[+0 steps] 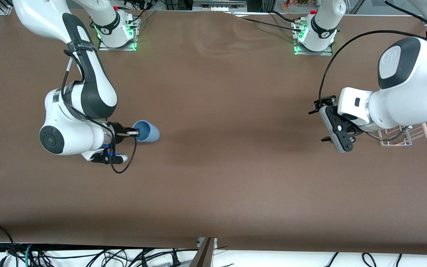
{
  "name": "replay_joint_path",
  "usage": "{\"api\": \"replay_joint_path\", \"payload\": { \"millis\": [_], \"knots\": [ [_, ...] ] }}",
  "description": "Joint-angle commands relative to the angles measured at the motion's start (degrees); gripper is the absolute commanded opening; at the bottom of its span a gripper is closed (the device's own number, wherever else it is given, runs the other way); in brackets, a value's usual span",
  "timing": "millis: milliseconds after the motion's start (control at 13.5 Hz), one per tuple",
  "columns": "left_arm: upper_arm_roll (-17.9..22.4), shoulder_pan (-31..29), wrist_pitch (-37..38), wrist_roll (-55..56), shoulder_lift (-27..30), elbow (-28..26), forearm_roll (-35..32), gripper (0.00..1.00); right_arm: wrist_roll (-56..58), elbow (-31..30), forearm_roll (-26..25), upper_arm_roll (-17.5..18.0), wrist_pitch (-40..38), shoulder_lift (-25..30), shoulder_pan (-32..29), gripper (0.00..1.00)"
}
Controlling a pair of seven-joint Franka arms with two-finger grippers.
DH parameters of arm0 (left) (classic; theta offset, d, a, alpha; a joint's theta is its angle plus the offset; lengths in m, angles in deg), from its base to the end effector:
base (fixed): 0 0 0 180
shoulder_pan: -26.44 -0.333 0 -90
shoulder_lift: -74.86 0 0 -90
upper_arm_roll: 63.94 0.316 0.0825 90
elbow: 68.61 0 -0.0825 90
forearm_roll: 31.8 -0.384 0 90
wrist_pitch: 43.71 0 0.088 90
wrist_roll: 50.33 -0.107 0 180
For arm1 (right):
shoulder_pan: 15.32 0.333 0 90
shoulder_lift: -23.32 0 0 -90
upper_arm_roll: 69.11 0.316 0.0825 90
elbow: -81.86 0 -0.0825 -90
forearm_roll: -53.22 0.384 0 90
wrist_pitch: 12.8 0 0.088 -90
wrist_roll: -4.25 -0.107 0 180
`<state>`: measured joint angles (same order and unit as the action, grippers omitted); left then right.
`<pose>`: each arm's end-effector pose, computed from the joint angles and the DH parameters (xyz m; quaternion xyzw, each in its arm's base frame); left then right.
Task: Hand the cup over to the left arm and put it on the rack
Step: 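Lift the cup with the right gripper while the left gripper approaches, then close the left gripper on the cup's rim beside the right gripper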
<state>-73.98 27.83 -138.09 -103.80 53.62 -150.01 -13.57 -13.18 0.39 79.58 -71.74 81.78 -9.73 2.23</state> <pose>0.6406 -0.1438 0.4856 0.8407 -0.5031 0.0039 0.2001 0.6397 0.2218 0.3466 -0.9604 0.0768 0.2197 0.1529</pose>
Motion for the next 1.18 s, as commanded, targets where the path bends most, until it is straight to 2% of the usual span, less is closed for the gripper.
{"api": "replay_joint_path", "payload": {
  "millis": [0,222,443,665,813,1108],
  "knots": [
    [-0.24,-0.78,-1.5,-6.36,-0.47,-1.13,4.19,1.0,-13.89,2.8,12.0,3.66,-1.76,-0.44,0.55,0.0],
    [-1.9,-1.04,-5.27,-12.34,-0.47,-3.58,4.36,1.0,-31.65,9.21,19.85,8.5,0.6,-2.37,2.39,0.0],
    [-4.36,-1.13,-7.39,-13.32,-0.38,-4.56,5.86,1.0,-41.25,10.28,25.92,12.72,3.42,-2.72,2.84,0.0],
    [-8.05,-1.13,-9.15,-13.32,-0.21,-4.82,5.77,1.0,-48.99,10.37,29.01,17.46,9.64,-2.72,3.45,0.0],
    [-9.72,-1.04,-9.15,-13.32,-0.03,-4.82,5.77,1.0,-55.14,11.94,31.29,18.79,12.47,-2.81,3.8,0.0],
    [-10.79,-1.04,-9.15,-13.24,2.07,-6.31,5.77,1.0,-59.91,12.83,31.65,18.97,15.28,-2.99,5.64,0.0]
  ]
}}
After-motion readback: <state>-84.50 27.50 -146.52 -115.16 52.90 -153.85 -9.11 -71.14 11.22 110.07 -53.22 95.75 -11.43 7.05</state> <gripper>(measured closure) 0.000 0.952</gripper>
